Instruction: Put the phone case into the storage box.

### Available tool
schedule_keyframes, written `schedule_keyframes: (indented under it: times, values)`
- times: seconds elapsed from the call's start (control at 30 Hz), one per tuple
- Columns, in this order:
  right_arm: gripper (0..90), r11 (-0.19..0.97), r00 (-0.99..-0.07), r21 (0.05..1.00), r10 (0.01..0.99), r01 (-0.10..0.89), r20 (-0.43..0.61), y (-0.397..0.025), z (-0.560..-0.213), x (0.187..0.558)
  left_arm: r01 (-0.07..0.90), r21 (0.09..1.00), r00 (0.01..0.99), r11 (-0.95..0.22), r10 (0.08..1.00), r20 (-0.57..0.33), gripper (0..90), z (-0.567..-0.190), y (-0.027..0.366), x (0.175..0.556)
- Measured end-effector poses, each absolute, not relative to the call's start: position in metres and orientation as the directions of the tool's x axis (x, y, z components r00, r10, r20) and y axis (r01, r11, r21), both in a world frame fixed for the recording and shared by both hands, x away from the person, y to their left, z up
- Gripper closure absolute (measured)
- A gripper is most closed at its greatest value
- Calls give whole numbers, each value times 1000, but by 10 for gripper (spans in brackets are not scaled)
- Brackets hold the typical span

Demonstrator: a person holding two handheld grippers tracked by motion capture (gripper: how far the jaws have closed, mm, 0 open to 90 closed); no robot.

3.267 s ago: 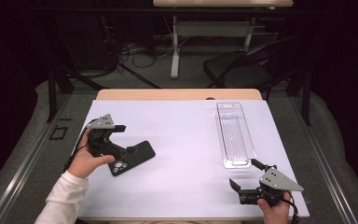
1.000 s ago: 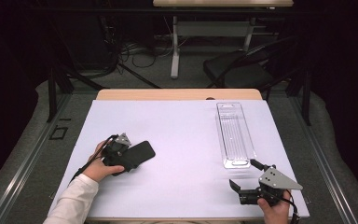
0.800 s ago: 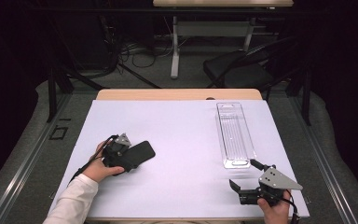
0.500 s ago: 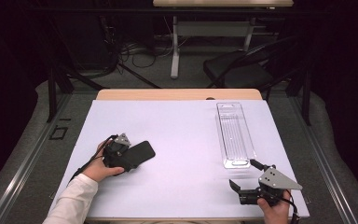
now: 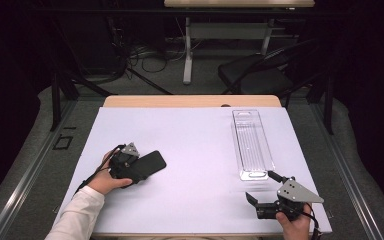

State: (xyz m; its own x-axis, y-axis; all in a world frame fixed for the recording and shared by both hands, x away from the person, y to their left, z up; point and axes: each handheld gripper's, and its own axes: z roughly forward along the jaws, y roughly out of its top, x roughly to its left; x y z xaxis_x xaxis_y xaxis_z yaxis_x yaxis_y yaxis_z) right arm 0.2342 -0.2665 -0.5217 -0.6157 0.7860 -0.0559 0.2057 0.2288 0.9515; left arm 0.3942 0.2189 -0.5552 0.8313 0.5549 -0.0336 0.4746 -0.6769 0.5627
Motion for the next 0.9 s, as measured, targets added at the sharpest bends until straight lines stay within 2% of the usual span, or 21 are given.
schedule_keyframes:
  times: [0.9]
  values:
    - [12, 235, -618, 949, 785, 211, -56, -267, -522, 234, 489, 545, 820, -681, 572, -21, 139, -551, 219, 393]
